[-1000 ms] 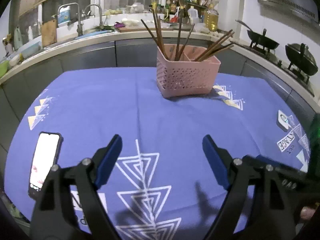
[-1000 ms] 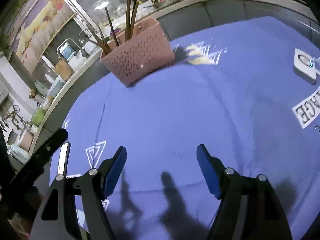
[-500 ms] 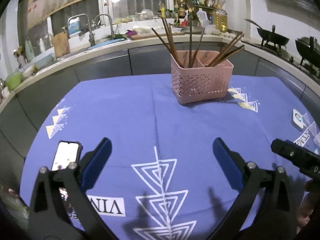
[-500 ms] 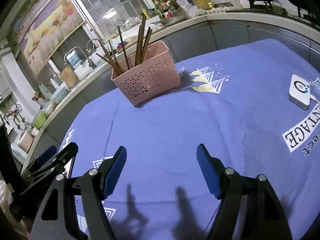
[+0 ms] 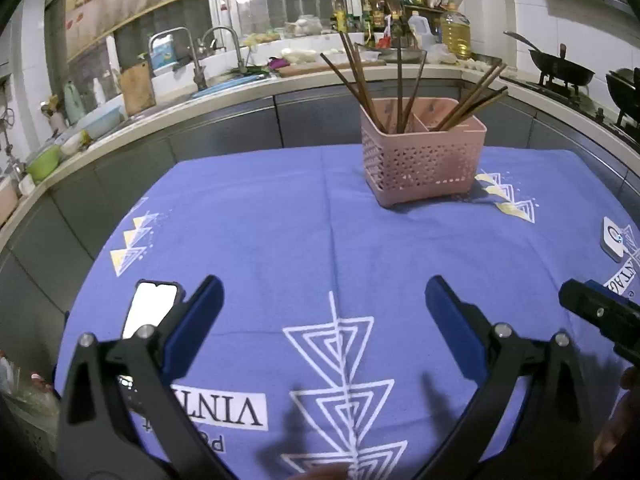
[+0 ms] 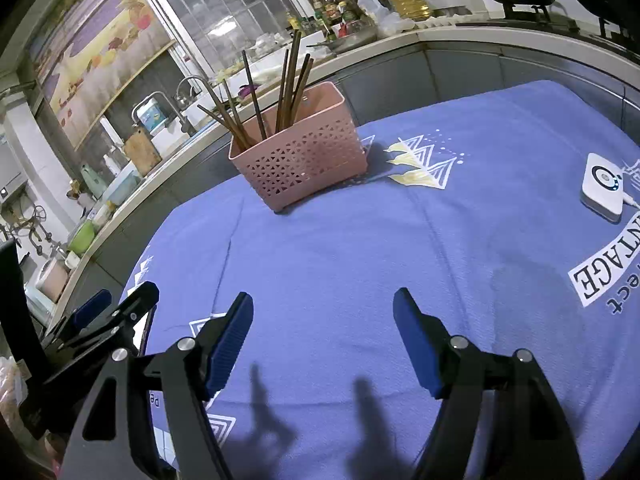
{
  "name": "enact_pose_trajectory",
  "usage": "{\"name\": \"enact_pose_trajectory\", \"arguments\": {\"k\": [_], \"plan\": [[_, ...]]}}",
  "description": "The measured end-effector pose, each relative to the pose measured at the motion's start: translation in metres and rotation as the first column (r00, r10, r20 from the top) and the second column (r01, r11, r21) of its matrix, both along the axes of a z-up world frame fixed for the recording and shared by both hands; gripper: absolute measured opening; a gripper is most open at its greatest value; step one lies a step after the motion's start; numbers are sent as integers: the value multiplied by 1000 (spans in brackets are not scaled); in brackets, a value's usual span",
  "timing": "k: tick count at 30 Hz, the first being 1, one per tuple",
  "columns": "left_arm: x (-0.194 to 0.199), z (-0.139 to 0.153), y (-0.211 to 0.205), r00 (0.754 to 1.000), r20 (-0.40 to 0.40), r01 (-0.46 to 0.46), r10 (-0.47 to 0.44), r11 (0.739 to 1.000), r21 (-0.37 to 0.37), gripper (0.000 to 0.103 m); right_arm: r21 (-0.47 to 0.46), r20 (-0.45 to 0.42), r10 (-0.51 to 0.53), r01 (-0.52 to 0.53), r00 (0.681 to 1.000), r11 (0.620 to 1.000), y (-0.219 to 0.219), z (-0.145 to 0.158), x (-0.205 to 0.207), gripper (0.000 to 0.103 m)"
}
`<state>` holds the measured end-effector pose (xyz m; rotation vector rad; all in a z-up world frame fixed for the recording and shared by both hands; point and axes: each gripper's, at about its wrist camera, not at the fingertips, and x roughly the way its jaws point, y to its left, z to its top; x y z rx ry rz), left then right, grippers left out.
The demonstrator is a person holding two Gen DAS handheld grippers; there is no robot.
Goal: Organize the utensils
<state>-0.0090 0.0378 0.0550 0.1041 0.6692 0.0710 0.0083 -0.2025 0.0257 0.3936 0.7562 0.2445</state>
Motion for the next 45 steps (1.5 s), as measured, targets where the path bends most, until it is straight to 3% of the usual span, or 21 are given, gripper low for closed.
{"name": "enact_pose_trajectory", "arguments": {"k": [28, 45], "plan": [[2, -3, 6, 1000, -14, -17, 17, 999, -31, 97, 4, -7, -8, 8, 1000, 1000, -1, -2, 1, 72], [3, -3, 11, 999, -28, -41, 40, 999, -25, 97, -15, 41, 17, -17, 999, 1000, 8, 9, -6, 72]]}}
